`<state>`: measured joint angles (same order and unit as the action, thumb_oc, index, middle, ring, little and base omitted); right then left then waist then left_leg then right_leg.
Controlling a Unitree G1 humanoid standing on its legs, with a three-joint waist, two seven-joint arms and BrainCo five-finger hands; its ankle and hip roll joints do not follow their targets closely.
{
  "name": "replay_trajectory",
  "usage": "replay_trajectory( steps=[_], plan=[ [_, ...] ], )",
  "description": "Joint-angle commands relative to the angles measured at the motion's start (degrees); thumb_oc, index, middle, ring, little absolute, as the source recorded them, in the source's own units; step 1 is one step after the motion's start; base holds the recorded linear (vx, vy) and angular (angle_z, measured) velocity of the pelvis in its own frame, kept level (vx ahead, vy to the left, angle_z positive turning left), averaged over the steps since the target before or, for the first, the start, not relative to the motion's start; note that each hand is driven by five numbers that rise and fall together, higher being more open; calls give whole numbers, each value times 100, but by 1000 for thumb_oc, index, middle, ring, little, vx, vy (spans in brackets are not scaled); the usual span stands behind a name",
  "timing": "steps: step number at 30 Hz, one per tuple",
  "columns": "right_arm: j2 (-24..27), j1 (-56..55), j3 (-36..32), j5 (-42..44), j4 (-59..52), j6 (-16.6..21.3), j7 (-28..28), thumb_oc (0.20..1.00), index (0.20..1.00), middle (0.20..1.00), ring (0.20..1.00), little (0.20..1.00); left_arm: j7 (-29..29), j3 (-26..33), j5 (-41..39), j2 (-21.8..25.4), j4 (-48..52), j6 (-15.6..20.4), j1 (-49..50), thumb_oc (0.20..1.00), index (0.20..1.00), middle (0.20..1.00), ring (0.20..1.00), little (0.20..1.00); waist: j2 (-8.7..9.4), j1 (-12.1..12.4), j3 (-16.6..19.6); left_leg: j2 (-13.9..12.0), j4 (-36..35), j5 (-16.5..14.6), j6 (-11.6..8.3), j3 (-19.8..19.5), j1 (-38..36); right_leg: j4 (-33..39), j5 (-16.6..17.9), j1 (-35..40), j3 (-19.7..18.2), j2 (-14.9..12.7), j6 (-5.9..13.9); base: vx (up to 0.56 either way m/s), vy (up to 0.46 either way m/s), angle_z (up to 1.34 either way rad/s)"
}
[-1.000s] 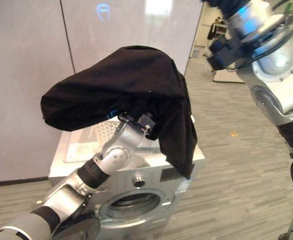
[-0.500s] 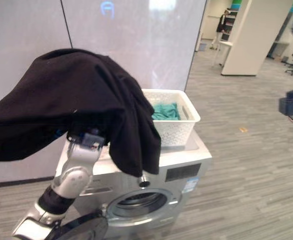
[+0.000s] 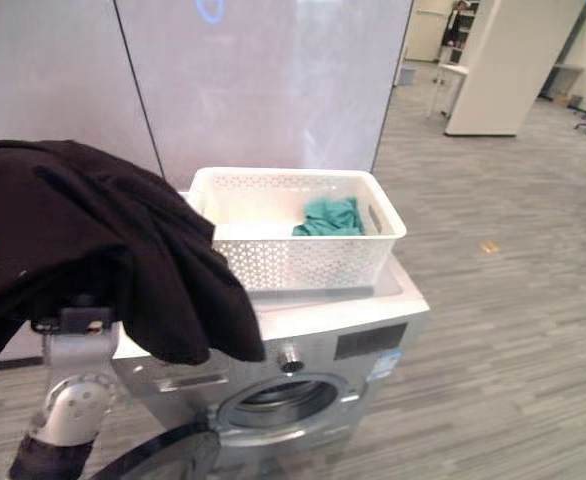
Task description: Grab the laundry basket,head to the washer,open it,put in the laundry and shut it.
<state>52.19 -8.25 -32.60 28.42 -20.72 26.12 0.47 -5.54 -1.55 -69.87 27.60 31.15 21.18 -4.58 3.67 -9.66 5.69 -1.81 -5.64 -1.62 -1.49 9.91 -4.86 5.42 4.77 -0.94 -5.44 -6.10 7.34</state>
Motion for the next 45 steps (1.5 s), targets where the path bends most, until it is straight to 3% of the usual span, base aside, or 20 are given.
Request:
replay_trajectory(
  steps=[1, 7, 15, 20, 23, 24, 30, 33, 36, 38, 39, 41, 43, 44, 45],
  plan=[
    [-49, -162, -499, 817, 230, 84, 452, 1000, 1000, 1000, 1000, 1000, -411, 99, -308, 565, 473, 145, 80, 200, 200, 200, 200, 200, -210, 174, 260, -95, 64, 5, 50, -392, 272, -200, -132, -85, 345, 105, 5, -32, -10, 6],
    [-121, -752, -450, 646, 782, -161, 475, 1000, 1000, 1000, 1000, 1000, -634, 476, -544, 728, 728, 96, 565, 200, 200, 200, 200, 200, -239, 236, 119, -61, 64, -13, 47, -503, 285, -249, -213, -39, 462, 60, 15, -16, 0, 12],
    [-265, -870, 1189, 409, 2752, -766, 680, 1000, 1000, 1000, 1000, 1000, -866, 338, -775, 1002, 983, 63, 767, 200, 200, 200, 200, 200, -285, 478, -98, -49, 65, 102, 27, -697, 280, -443, -321, 52, 703, 15, -28, -35, -20, 14],
    [-774, -658, 1868, 266, 4204, -1005, 613, 1000, 1000, 1000, 1000, 1000, -931, 156, -781, 967, 932, -166, 972, 200, 200, 200, 200, 200, -281, 643, -292, -122, 135, 224, -36, -1004, 322, -807, -576, 95, 970, 86, -152, -39, -53, 44],
    [-1303, -219, 1901, 907, 5192, -973, 613, 1000, 1000, 1000, 1000, 1000, -960, 111, -739, 810, 956, -199, 1042, 200, 200, 200, 200, 200, -295, 723, -305, -148, 200, 230, -46, -1153, 327, -821, -651, 175, 1148, 115, -199, -11, -82, 38],
    [-1560, 37, 1854, 1264, 5969, -957, 601, 1000, 1000, 1000, 1000, 1000, -995, 134, -720, 706, 1044, -228, 1127, 200, 200, 200, 200, 200, -303, 779, -287, -157, 309, 177, -38, -1214, 328, -829, -709, 228, 1209, 143, -236, 6, -81, 28],
    [-1620, 743, 1831, 1714, 7524, -1081, 523, 1000, 1000, 1000, 1000, 1000, -1018, 290, -624, 589, 999, -237, 1301, 200, 200, 200, 200, 200, -303, 967, -474, -210, 802, 51, -116, -1403, 484, -968, -908, 334, 1328, 252, -393, -31, -95, 21],
    [-1609, 1320, 1948, 1878, 8603, -1208, 407, 1000, 1000, 1000, 1000, 1000, -1005, 382, -598, 670, 865, -262, 1328, 200, 200, 200, 200, 200, -318, 1148, -632, -235, 808, 232, -211, -1535, 662, -845, -906, 398, 1553, 343, -484, -127, -110, 37],
    [-1543, 1549, 2070, 1784, 8775, -1219, 322, 1000, 1000, 1000, 1000, 1000, -1009, 353, -561, 753, 856, -260, 1179, 200, 200, 200, 200, 200, -297, 1163, -866, -99, 1113, 289, -265, -1600, 1019, -807, -826, 270, 1691, 286, -495, -249, -25, 30],
    [-1503, 1765, 2118, 1787, 8939, -1246, 269, 1000, 1000, 1000, 1000, 1000, -1004, 224, -545, 754, 817, -240, 839, 200, 200, 200, 200, 200, -208, 1104, -1095, 146, 1951, -74, -195, -1414, 1357, -953, -703, -117, 1767, 90, -492, -355, 11, 44],
    [-1522, 1833, 2178, 1676, 9055, -1312, 265, 1000, 1000, 1000, 1000, 1000, -1008, 90, -462, 700, 770, -250, 611, 200, 200, 200, 200, 200, -166, 1014, -1136, 291, 2941, -593, -38, -1096, 1351, -1085, -590, -461, 1810, 5, -518, -277, 15, 31],
    [-1530, 1839, 2162, 1647, 9086, -1353, 247, 1000, 1000, 1000, 1000, 1000, -1043, -10, -440, 692, 770, -245, 485, 200, 200, 200, 200, 200, -188, 987, -1092, 339, 3263, -681, -11, -1029, 1349, -1105, -540, -623, 1831, 19, -538, -170, 74, 23],
    [-1659, 1548, 2013, 1683, 8991, -1402, 282, 1000, 1000, 1000, 1000, 1000, -1100, -139, -344, 613, 799, -328, 348, 200, 200, 200, 200, 200, -280, 859, -988, 378, 2501, -1233, 180, -984, 772, -1144, -504, -771, 1869, 72, -420, -10, 164, 9],
    [-1660, 1542, 2007, 1682, 8986, -1403, 281, 1000, 1000, 1000, 1000, 1000, -1098, -143, -342, 613, 801, -329, 346, 200, 200, 200, 200, 200, -260, 859, -988, 402, 2464, -1190, 188, -980, 767, -1129, -479, -774, 1865, 49, -416, 88, 196, 11],
    [-1799, 1321, 1936, 1647, 9040, -1407, 249, 1000, 1000, 1000, 1000, 1000, -1119, -357, -324, 489, 782, -405, 313, 200, 200, 200, 200, 200, -270, 714, -937, 487, 2219, -1336, 316, -940, 622, -1183, -396, -806, 1766, 21, -344, 24, 132, 15]
  ],
)
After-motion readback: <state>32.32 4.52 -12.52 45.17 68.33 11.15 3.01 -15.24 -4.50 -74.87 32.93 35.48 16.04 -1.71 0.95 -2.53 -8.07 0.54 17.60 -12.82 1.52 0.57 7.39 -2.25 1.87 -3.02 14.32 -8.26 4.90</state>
